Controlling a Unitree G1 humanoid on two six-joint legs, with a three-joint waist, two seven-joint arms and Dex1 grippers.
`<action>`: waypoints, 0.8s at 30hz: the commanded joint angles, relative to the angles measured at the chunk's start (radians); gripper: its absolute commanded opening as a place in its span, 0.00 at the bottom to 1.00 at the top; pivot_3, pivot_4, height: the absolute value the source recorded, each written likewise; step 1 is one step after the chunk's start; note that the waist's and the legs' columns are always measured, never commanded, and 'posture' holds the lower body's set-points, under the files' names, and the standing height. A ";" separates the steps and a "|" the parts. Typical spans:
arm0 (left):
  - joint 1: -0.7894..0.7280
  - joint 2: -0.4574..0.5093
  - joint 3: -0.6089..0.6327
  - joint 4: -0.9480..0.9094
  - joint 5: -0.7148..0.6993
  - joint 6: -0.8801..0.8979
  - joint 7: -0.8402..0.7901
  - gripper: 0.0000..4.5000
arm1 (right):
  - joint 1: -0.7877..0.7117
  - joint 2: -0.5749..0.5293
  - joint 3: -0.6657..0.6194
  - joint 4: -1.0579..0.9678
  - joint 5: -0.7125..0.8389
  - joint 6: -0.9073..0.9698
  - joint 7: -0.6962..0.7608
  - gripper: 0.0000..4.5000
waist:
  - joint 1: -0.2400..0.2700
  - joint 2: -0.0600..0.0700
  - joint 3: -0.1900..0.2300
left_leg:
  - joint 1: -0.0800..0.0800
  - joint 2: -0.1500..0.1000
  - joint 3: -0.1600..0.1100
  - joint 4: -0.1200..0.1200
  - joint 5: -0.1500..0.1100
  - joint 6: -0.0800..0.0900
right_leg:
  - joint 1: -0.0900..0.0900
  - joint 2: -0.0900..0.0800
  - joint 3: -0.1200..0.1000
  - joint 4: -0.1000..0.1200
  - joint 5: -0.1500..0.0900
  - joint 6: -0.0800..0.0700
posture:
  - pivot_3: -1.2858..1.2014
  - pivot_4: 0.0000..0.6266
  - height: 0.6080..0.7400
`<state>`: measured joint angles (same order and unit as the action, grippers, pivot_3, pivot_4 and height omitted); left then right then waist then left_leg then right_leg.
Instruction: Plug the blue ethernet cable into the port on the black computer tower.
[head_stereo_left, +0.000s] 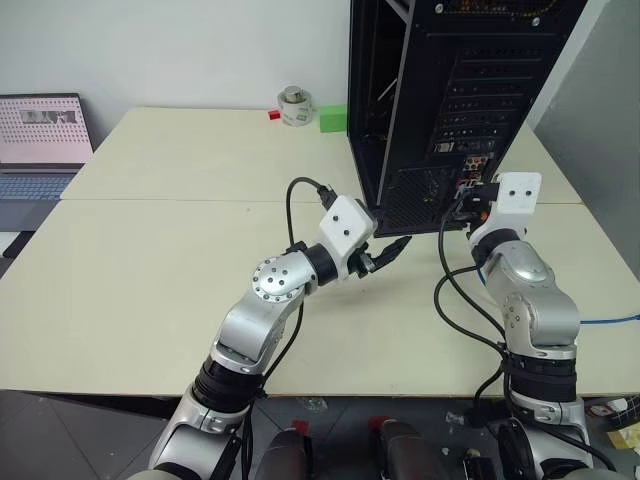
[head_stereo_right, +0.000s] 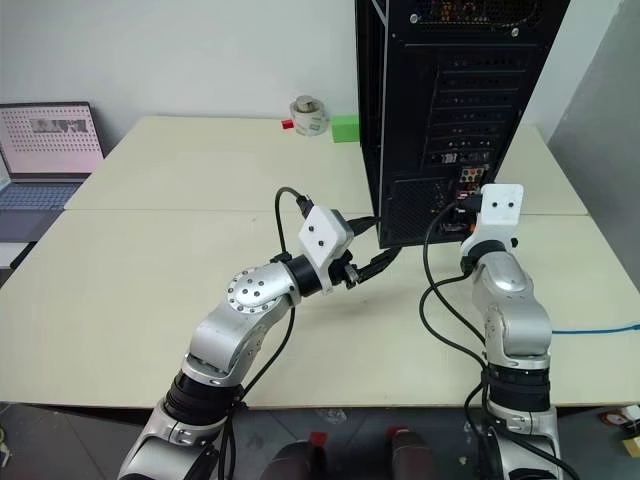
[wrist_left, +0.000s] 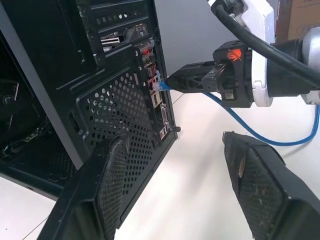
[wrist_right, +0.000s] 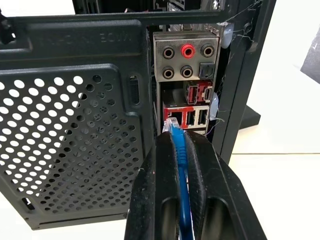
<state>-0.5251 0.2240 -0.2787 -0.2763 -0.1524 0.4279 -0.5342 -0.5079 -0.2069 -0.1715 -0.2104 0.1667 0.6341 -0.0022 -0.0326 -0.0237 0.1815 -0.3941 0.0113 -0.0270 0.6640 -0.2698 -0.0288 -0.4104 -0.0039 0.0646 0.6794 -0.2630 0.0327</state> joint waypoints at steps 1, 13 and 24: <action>-0.013 -0.008 0.009 -0.030 0.002 -0.011 0.006 0.70 | -0.030 0.006 0.002 -0.012 -0.010 -0.041 -0.007 0.00 | 0.000 0.000 0.000 | 0.000 0.000 0.000 0.000 0.000 0.000 | 0.000 0.000 0.000 0.000 0.000 0.000 | 0.52 0.24 1.00; -0.010 -0.010 0.007 -0.036 0.001 -0.008 0.006 0.70 | -0.037 0.008 -0.002 0.018 -0.036 -0.061 -0.009 0.00 | 0.000 0.000 0.000 | 0.000 0.000 0.000 0.000 0.000 0.000 | 0.000 0.000 0.000 0.000 0.000 0.000 | 0.52 0.24 1.00; -0.008 -0.012 0.006 -0.037 0.001 -0.008 0.006 0.70 | -0.045 0.027 -0.008 0.030 -0.031 -0.070 -0.021 0.00 | 0.000 0.000 0.000 | 0.000 0.000 0.000 0.000 0.000 0.000 | 0.000 0.000 0.000 0.000 0.000 0.000 | 0.52 0.24 1.00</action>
<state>-0.5250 0.2193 -0.2787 -0.2765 -0.1523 0.4284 -0.5339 -0.5234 -0.1843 -0.1723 -0.1671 0.1369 0.5947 -0.0125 -0.0325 -0.0237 0.1815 -0.3942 0.0114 -0.0270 0.6639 -0.2698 -0.0288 -0.4105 -0.0039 0.0645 0.6793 -0.2630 0.0326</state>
